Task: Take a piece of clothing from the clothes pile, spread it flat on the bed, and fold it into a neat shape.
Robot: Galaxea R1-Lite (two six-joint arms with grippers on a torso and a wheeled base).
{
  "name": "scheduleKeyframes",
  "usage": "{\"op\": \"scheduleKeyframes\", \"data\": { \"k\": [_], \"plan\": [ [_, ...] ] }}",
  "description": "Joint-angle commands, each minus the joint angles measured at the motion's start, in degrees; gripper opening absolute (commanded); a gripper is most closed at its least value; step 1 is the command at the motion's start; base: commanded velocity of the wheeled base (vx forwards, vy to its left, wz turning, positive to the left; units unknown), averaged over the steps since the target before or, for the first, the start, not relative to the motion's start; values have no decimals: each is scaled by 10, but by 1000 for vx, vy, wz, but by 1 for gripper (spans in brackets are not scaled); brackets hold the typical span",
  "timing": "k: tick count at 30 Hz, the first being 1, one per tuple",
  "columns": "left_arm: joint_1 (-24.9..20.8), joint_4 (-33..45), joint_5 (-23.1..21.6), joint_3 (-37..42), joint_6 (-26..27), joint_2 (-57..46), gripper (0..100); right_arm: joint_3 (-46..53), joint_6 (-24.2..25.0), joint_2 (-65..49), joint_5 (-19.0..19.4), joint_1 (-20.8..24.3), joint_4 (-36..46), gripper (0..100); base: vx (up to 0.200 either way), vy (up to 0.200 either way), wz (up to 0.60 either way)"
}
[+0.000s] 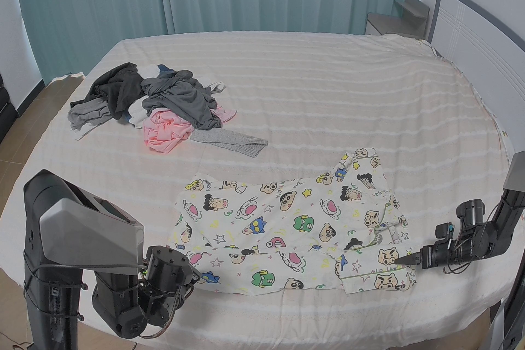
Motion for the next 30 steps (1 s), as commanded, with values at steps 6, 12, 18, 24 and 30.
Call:
{"op": "scheduleKeyframes", "data": {
  "k": [6,12,18,24,30],
  "plan": [
    [0,0,0,0,3,5,0,3,-11,3,36,0,-1,100,0,0,0],
    [0,0,0,0,3,5,0,0,-11,8,56,1,0,100,0,0,0],
    [0,0,-8,1,3,5,0,-6,-11,24,63,13,0,100,0,0,0],
    [0,0,-9,0,3,5,0,-6,-12,29,65,26,-1,100,0,0,0],
    [-1,0,-9,1,4,5,0,-4,-12,24,65,26,-1,0,0,0,0]
  ]
}}
